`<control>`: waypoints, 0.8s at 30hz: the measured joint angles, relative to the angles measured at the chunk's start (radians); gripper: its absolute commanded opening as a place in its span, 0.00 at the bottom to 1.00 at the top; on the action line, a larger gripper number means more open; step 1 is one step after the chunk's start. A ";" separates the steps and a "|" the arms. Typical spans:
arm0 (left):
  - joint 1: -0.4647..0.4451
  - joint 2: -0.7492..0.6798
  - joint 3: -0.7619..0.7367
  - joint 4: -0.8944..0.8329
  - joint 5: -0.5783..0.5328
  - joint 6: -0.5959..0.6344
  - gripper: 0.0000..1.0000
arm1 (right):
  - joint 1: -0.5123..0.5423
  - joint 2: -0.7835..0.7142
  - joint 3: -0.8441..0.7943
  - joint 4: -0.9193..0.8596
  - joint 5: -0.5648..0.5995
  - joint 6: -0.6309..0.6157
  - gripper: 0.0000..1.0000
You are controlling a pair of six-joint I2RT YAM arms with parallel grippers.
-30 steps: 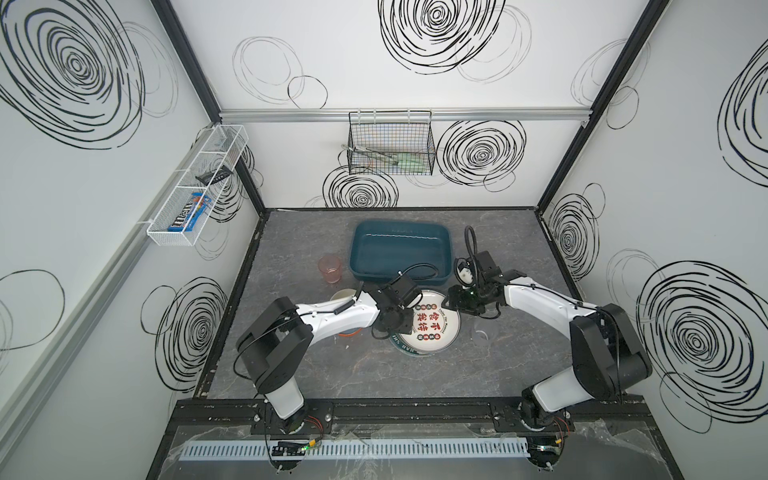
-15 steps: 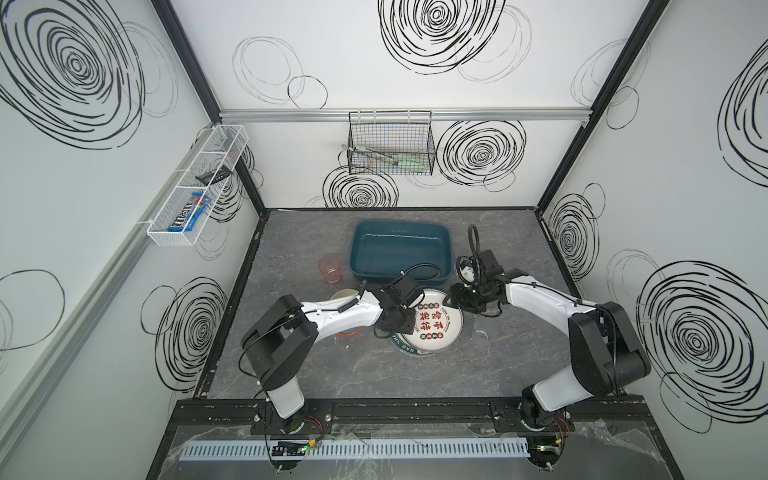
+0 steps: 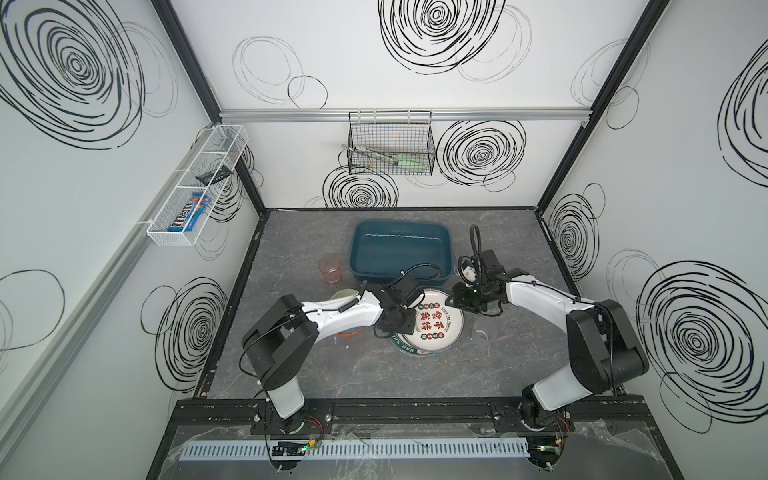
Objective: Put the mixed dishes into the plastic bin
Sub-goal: 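Lift the top plate off the stack with the right gripper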
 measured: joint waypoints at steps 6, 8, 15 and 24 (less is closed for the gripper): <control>0.000 0.000 0.000 0.000 0.002 0.000 0.49 | -0.010 0.001 -0.006 0.010 0.001 -0.003 0.28; 0.000 0.000 0.000 0.000 0.002 0.000 0.49 | -0.015 0.001 -0.006 0.010 0.001 -0.003 0.27; 0.001 0.000 -0.001 -0.004 -0.011 0.000 0.50 | -0.020 -0.012 -0.006 0.010 -0.015 -0.029 0.17; 0.007 -0.047 -0.004 -0.008 -0.015 0.000 0.52 | -0.020 -0.071 -0.005 0.008 -0.030 -0.042 0.02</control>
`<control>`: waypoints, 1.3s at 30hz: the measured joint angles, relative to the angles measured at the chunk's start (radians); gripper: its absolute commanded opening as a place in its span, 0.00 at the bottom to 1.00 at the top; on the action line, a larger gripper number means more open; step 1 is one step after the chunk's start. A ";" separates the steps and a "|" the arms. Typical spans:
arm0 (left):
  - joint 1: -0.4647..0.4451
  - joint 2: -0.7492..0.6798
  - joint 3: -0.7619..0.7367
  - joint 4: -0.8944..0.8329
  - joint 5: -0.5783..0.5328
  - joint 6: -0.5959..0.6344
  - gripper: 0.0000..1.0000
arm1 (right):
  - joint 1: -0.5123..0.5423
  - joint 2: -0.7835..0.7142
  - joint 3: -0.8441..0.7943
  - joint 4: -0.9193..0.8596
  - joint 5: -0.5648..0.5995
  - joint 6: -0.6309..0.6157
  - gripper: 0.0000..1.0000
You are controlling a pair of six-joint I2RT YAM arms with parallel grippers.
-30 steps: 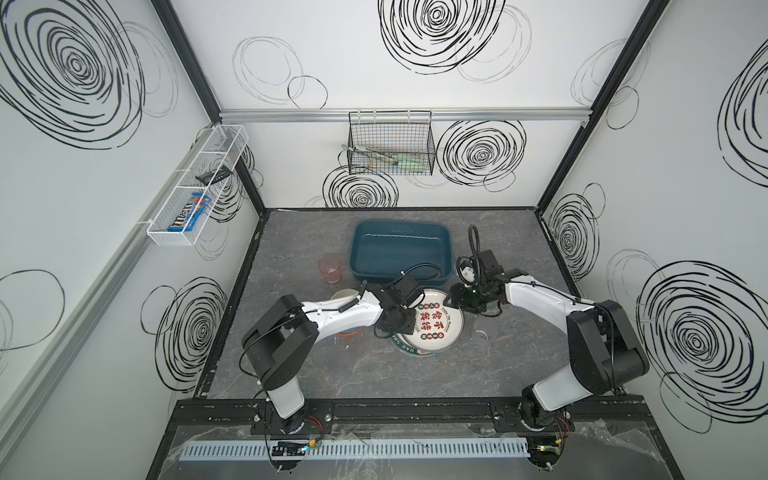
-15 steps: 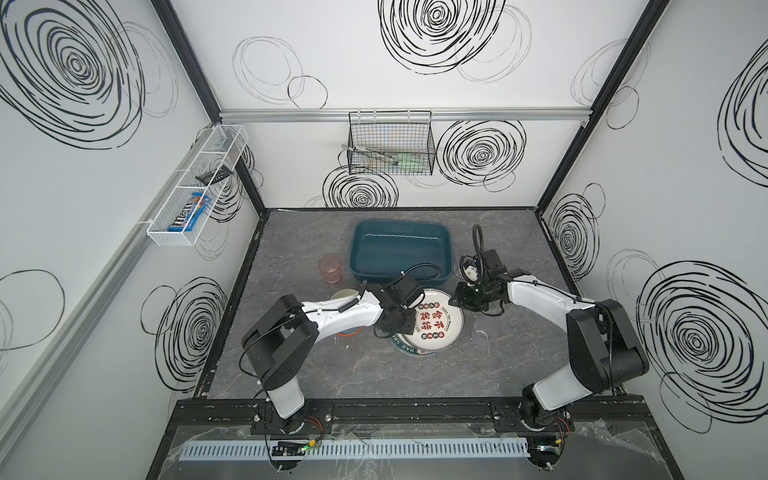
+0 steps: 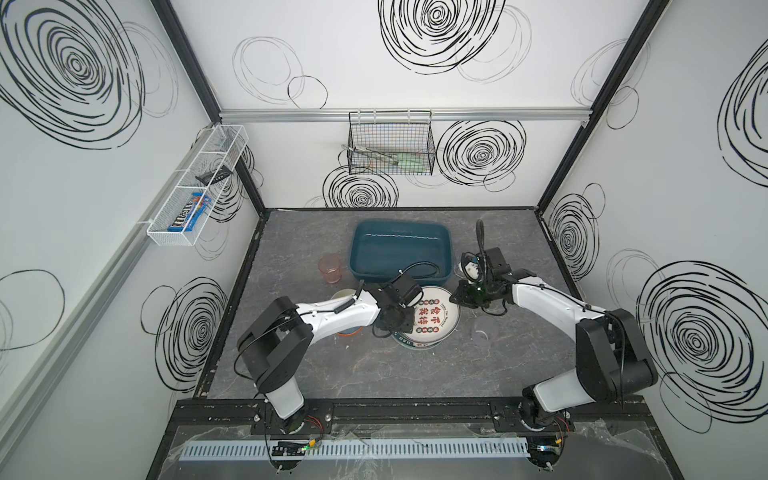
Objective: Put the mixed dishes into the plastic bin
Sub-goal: 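Lift the top plate off the stack with the right gripper, then carry the plate over the teal bin with the right gripper while the left arm withdraws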
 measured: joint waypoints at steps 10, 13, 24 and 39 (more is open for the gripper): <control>0.041 -0.161 0.000 -0.011 -0.002 0.002 0.57 | -0.001 -0.094 0.001 -0.037 0.019 0.002 0.00; 0.053 -0.201 0.000 -0.023 -0.002 0.003 0.59 | -0.001 -0.134 0.006 -0.050 0.015 0.002 0.00; 0.157 -0.365 0.000 -0.024 0.046 0.009 0.69 | -0.001 -0.227 0.089 -0.068 -0.024 0.012 0.00; 0.381 -0.492 -0.033 -0.020 0.194 0.034 0.86 | 0.007 -0.136 0.219 -0.014 -0.061 0.089 0.00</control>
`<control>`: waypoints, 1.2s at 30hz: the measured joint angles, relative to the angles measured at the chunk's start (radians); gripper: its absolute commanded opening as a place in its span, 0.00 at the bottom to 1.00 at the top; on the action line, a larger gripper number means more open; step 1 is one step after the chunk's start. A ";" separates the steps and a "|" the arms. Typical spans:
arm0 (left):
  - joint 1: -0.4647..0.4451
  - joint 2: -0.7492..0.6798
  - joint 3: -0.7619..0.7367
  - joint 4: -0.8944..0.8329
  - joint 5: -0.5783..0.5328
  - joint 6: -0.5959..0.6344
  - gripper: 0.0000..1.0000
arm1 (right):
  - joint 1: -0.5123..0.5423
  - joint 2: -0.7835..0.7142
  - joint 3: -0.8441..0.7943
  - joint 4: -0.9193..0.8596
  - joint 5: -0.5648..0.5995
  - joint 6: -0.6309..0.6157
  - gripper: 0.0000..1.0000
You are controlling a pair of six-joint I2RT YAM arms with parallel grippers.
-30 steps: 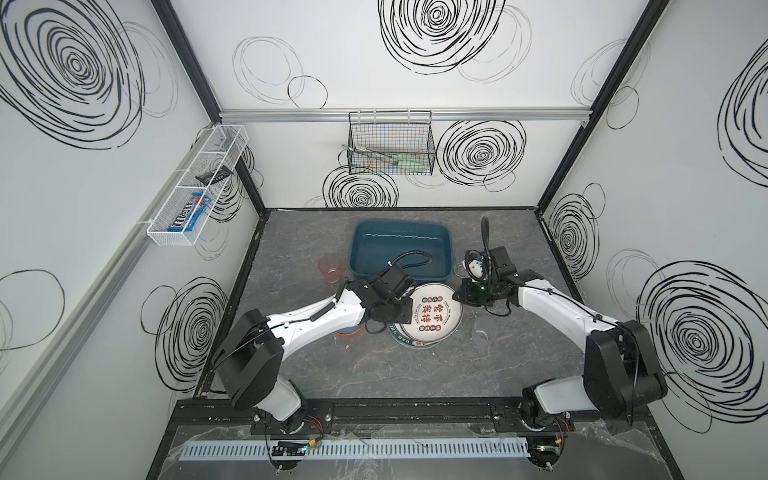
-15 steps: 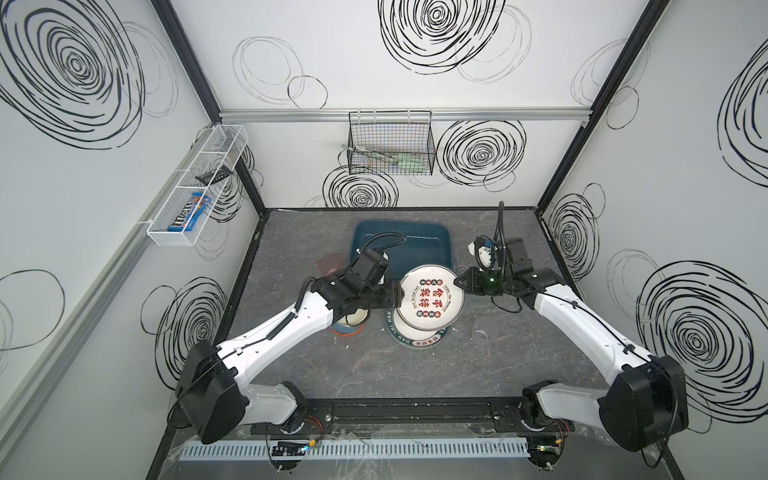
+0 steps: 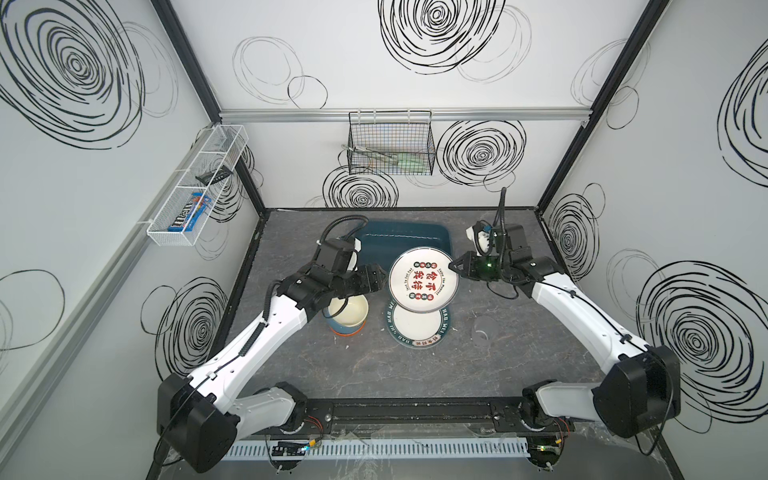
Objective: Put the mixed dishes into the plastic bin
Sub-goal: 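Carry the plate over the teal bin with the right gripper while the left arm withdraws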
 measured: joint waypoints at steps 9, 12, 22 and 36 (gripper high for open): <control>0.163 -0.075 -0.057 -0.001 0.082 0.017 0.90 | 0.029 0.227 0.182 0.074 -0.002 0.059 0.00; 0.204 -0.092 -0.062 -0.001 0.101 0.023 0.91 | 0.041 0.300 0.246 0.097 -0.001 0.079 0.00; 0.285 -0.105 -0.104 0.003 0.156 0.034 0.93 | 0.068 0.552 0.446 0.148 0.025 0.137 0.00; 0.346 -0.142 -0.162 0.001 0.198 0.035 0.93 | 0.086 0.831 0.690 0.179 0.072 0.200 0.00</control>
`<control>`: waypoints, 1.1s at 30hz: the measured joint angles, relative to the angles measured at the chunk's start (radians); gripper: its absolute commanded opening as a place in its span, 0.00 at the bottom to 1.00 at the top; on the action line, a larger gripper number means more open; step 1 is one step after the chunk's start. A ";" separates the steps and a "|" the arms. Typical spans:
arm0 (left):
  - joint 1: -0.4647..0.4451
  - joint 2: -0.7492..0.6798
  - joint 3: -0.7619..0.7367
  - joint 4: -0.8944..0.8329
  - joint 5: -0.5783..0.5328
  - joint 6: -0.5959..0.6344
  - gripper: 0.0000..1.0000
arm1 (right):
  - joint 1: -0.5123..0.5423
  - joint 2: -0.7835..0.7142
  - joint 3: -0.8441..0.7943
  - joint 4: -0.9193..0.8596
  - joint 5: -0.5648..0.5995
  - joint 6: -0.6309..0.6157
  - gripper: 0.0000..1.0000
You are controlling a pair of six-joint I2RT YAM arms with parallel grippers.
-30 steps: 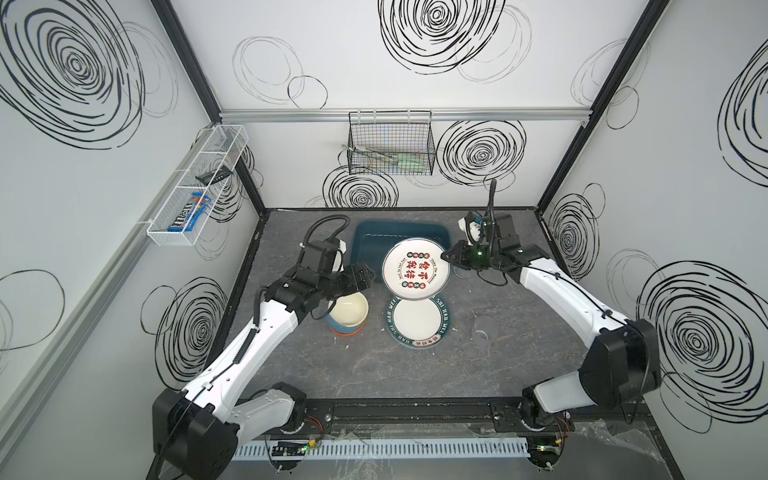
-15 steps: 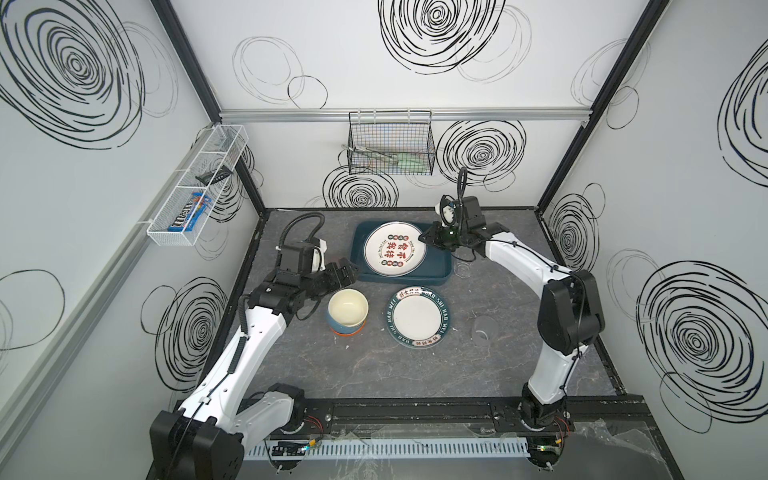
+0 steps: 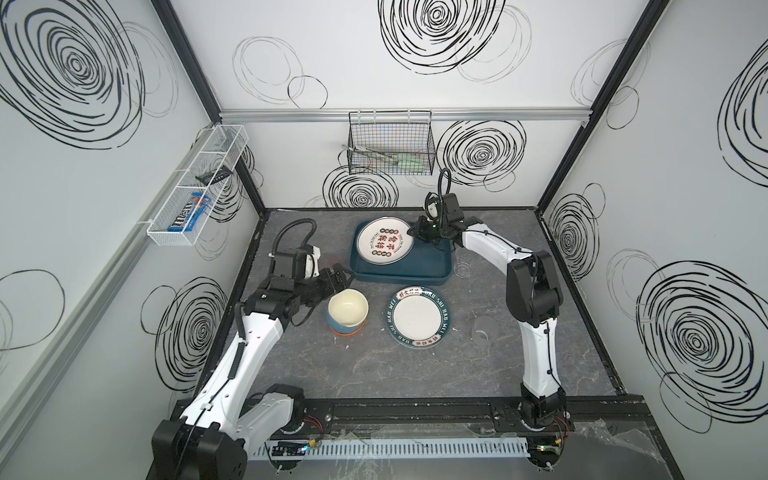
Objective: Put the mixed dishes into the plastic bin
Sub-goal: 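Carry the plate over the teal bin with the right gripper while the left arm withdraws, then lower the held plate flat into the teal bin with the right gripper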
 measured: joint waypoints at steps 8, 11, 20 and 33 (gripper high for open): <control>0.023 -0.001 -0.019 0.000 0.016 0.003 0.93 | 0.007 0.081 0.035 0.011 0.015 0.012 0.00; 0.023 0.000 -0.022 0.001 0.019 0.003 0.93 | 0.009 0.106 0.036 0.021 0.016 0.016 0.00; 0.024 0.000 -0.023 0.001 0.022 0.003 0.93 | 0.010 0.155 0.040 0.048 0.018 0.033 0.00; 0.025 0.001 -0.040 0.003 0.028 0.002 0.93 | 0.010 0.174 0.040 0.057 0.023 0.058 0.30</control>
